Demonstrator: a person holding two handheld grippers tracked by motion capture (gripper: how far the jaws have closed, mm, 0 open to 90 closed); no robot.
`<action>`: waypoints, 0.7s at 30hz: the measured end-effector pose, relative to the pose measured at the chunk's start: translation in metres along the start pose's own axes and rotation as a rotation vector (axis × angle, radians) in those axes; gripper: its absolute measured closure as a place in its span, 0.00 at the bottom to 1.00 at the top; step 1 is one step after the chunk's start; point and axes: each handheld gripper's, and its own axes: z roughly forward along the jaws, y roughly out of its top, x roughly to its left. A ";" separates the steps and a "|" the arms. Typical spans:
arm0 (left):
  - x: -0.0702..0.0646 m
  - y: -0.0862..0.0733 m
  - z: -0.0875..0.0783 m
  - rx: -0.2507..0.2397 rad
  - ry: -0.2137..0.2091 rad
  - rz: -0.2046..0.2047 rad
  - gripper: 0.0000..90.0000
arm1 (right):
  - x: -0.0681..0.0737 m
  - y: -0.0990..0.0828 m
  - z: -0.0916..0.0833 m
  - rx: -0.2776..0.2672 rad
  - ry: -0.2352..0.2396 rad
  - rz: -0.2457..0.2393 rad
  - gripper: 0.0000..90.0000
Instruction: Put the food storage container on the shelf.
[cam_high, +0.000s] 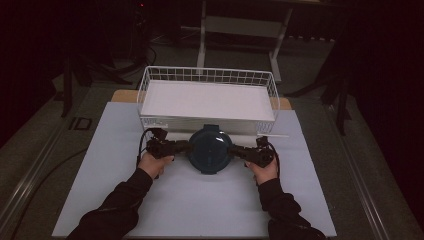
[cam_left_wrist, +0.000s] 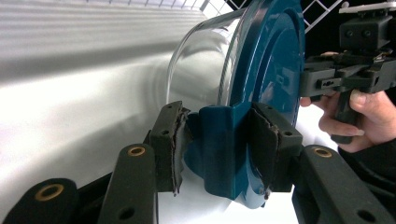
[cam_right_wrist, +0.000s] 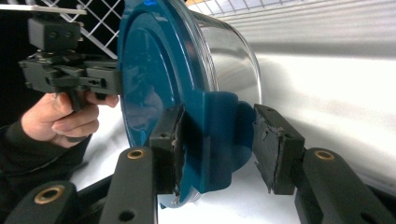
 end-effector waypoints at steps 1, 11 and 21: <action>0.001 0.000 0.001 -0.005 -0.001 -0.013 0.63 | 0.000 0.001 0.001 -0.002 -0.003 0.001 0.61; 0.014 0.000 0.007 -0.057 -0.029 -0.123 0.62 | -0.007 0.006 0.008 -0.029 -0.024 0.031 0.59; 0.014 0.000 0.012 -0.089 0.041 -0.036 0.59 | -0.005 0.009 0.009 -0.071 -0.103 -0.002 0.59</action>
